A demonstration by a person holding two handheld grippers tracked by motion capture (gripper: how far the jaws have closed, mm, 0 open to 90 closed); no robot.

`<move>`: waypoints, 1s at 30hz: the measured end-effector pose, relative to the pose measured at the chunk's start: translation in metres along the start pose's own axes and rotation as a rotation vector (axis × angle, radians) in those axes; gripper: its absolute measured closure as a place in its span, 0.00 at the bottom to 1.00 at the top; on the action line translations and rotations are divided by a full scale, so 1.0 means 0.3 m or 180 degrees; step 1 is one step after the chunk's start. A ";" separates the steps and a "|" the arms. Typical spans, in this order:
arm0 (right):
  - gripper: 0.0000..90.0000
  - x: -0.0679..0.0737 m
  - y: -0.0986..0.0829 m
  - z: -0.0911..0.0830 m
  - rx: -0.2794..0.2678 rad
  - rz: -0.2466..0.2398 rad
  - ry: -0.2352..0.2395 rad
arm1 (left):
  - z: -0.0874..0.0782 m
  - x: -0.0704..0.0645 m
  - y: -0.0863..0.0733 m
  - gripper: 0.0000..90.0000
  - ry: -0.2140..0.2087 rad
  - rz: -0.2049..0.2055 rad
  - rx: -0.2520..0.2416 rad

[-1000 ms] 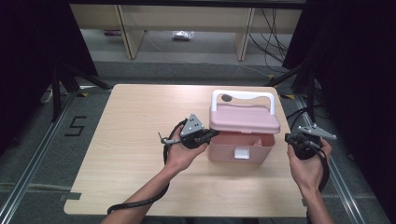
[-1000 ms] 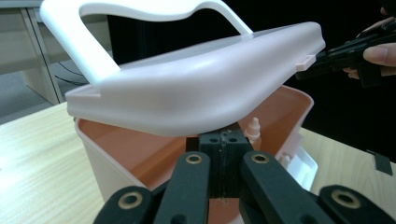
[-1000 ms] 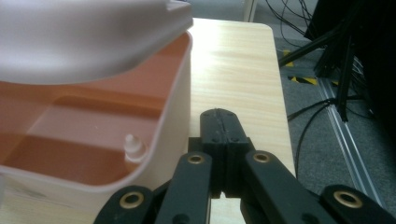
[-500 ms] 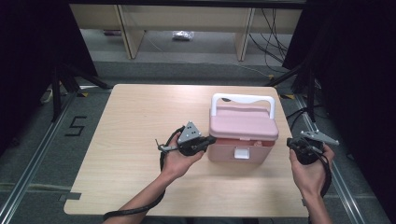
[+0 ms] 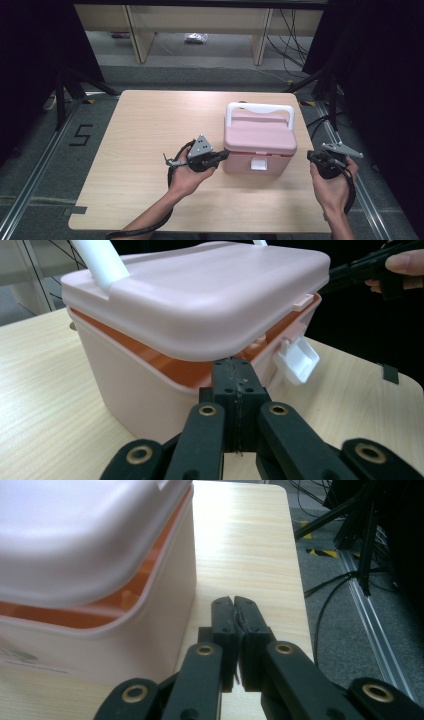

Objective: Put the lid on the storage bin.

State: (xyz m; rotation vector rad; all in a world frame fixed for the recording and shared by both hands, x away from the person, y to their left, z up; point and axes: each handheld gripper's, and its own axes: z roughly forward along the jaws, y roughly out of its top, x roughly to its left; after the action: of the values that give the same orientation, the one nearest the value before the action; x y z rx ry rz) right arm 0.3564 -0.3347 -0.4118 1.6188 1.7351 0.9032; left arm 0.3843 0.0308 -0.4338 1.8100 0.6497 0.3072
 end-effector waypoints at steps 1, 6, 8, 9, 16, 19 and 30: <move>0.98 -0.011 0.000 0.002 -0.0025 -0.0125 -0.0006 | -0.002 -0.001 -0.002 1.00 -0.0009 0.0004 -0.0011; 0.98 -0.005 -0.009 0.006 0.0004 -0.0072 0.0000 | -0.019 -0.005 -0.008 1.00 -0.0012 0.0017 0.0001; 0.98 -0.009 -0.012 0.009 0.0023 -0.0136 -0.0038 | -0.027 -0.002 -0.012 1.00 -0.0006 0.0022 -0.0020; 0.98 -0.005 -0.010 0.006 0.0093 -0.0087 -0.0042 | -0.033 0.000 -0.014 1.00 0.0014 0.0021 -0.0019; 0.97 -0.006 -0.027 0.015 0.0041 -0.0031 0.0029 | -0.087 0.033 -0.045 1.00 0.0136 0.0039 -0.0099; 0.96 -0.016 -0.037 0.024 0.0022 -0.0109 0.0039 | -0.116 0.049 -0.059 0.99 0.0214 0.0035 -0.0108; 0.94 -0.024 -0.086 0.068 0.0077 -0.0062 0.0184 | -0.224 0.157 -0.155 0.93 0.0670 -0.0033 -0.0130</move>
State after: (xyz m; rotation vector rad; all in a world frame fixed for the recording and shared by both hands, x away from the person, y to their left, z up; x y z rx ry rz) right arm 0.3582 -0.3408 -0.4448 1.6029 1.8047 0.9316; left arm 0.3754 0.1211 -0.4599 1.7487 0.7935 0.5054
